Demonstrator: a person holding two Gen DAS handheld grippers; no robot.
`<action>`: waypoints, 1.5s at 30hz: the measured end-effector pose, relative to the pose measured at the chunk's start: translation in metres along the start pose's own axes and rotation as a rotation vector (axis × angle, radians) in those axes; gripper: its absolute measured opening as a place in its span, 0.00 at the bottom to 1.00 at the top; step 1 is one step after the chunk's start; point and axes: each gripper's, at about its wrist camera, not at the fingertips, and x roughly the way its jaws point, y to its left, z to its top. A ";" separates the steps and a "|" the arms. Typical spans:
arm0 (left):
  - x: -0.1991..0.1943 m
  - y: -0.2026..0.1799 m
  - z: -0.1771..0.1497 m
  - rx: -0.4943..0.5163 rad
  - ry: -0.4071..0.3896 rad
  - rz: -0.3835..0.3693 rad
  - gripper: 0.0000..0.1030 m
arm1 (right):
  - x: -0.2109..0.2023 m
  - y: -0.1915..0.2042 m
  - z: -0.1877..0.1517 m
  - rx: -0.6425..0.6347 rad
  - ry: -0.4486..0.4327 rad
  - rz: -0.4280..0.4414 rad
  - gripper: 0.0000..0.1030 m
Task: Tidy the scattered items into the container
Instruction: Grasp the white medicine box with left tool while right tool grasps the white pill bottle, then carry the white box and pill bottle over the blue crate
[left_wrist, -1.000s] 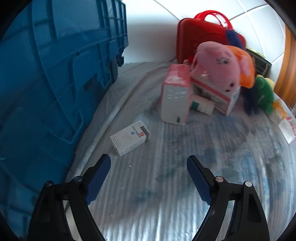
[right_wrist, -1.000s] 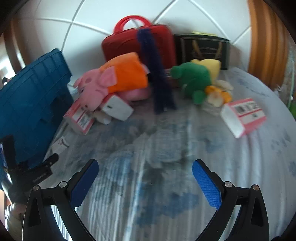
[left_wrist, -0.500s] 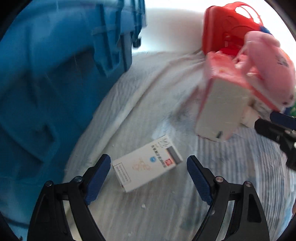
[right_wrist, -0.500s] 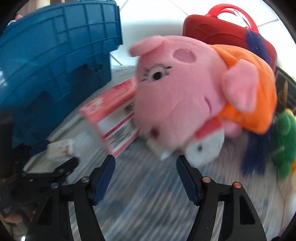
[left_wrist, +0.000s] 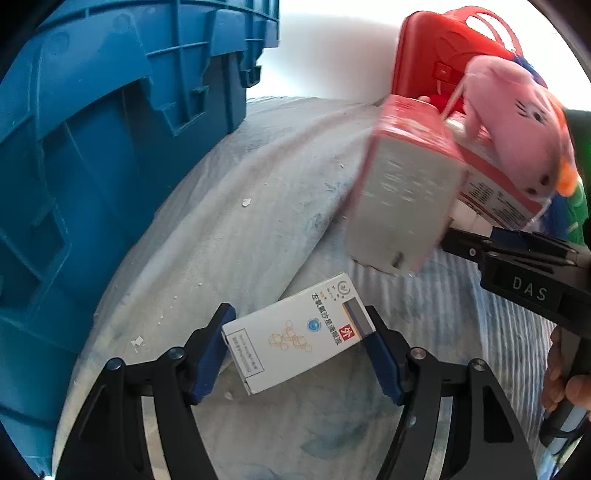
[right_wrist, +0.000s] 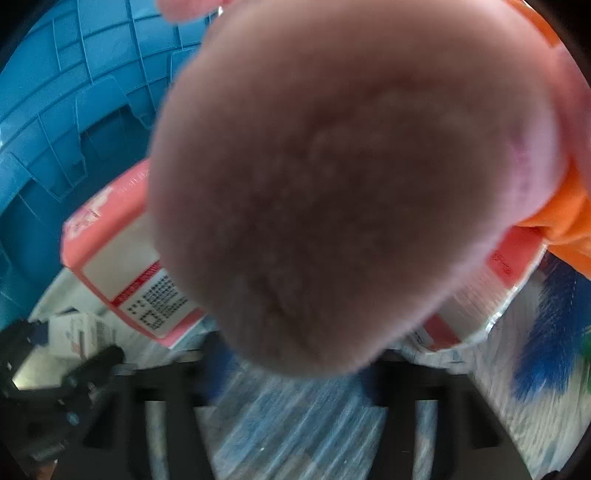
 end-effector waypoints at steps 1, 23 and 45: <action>-0.001 -0.001 0.000 0.000 0.000 0.000 0.66 | -0.002 0.002 -0.002 -0.009 0.007 -0.009 0.42; -0.125 -0.022 -0.006 0.025 -0.149 -0.037 0.66 | -0.161 0.030 -0.063 0.025 -0.081 -0.051 0.33; -0.325 -0.005 0.033 0.016 -0.468 0.016 0.66 | -0.359 0.094 0.007 -0.095 -0.410 -0.006 0.33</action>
